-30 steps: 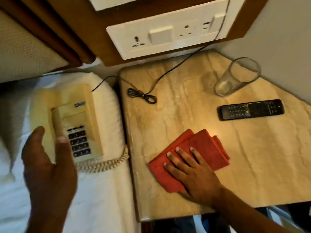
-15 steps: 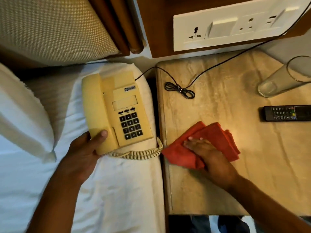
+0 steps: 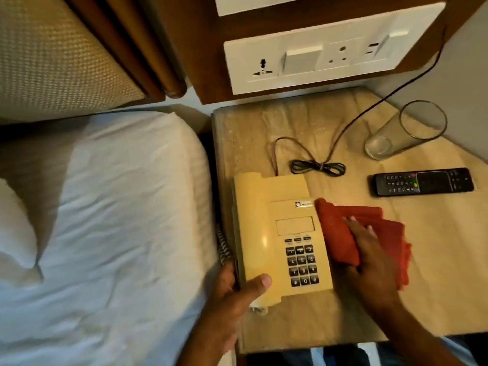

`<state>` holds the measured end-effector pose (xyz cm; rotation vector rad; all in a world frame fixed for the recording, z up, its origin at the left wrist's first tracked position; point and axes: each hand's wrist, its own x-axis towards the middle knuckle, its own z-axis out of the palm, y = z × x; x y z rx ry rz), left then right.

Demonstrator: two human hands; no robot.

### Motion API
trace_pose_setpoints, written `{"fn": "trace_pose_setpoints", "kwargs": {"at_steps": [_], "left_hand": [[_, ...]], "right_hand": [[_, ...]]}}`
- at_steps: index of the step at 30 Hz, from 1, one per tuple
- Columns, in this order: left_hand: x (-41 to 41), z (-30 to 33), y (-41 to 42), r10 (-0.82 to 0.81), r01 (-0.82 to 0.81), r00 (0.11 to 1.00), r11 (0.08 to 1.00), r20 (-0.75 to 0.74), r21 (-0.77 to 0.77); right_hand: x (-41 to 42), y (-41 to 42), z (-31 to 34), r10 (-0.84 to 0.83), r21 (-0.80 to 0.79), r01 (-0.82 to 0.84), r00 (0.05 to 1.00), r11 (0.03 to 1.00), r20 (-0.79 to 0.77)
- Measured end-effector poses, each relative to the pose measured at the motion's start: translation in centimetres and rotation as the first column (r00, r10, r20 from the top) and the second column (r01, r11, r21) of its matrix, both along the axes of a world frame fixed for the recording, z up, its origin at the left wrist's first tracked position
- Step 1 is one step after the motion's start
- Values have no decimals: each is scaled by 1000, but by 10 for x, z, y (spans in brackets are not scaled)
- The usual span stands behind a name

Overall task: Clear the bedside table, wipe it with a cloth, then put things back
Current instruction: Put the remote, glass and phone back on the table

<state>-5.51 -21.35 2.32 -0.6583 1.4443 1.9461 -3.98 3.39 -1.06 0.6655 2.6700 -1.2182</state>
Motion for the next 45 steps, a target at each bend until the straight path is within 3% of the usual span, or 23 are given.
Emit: {"fn": "trace_pose_setpoints", "kwargs": {"at_steps": [4, 7, 8, 10, 11, 12, 15, 18, 21, 23, 25, 28, 36, 42, 45], "left_hand": [[-34, -20, 12, 49, -51, 998, 998, -45, -42], [-73, -28, 4, -130, 53, 968, 942, -216, -331], [-85, -29, 2, -240, 99, 939, 874, -245, -475], [-99, -35, 2, -469, 134, 848, 640, -246, -756], [-102, -40, 4, -536, 86, 807, 523, -248, -848], [-101, -44, 10, -556, 12, 783, 462, -279, -887], [-91, -52, 31, -589, -147, 680, 475, -437, -868], [-79, -61, 43, -606, -211, 596, 515, -526, -831], [-83, -69, 46, -588, -271, 591, 500, -552, -823], [-83, -69, 45, -594, -278, 570, 510, -568, -814], [-85, -70, 45, -586, -282, 573, 515, -573, -809], [-87, -69, 47, -587, -285, 585, 497, -560, -819], [-85, -67, 44, -654, -232, 556, 470, -513, -851], [-86, -69, 44, -632, -249, 567, 480, -528, -841], [-85, -69, 45, -634, -253, 568, 472, -525, -844]], "right_hand": [[-3, -8, -2, -12, 9, 13, 993, 1000, -114], [-4, -7, -2, -8, -8, 7, 986, 1000, -168], [-4, -6, -1, -14, -17, 12, 985, 1000, -171], [-4, -6, 0, -41, -71, 31, 990, 997, -136], [-5, -6, 1, -63, -124, 50, 993, 991, -103], [-6, -5, 3, -103, -189, 89, 992, 978, -68], [-22, -8, 16, -254, -347, 219, 965, 912, -59], [-52, -24, 32, -77, -349, 11, 981, 937, -177], [-122, -41, 29, 243, -54, -257, 953, 965, -182], [-183, -48, 23, 375, 206, -355, 925, 912, -65], [-227, -50, 21, 454, 322, -426, 891, 846, -12], [-227, -44, 17, 472, 306, -438, 881, 845, -44], [-56, -50, 12, 411, 167, -388, 903, 906, -129], [-192, -47, 16, 329, 223, -295, 934, 929, -135], [-245, -38, 20, 209, 29, -207, 966, 978, -152]]}}
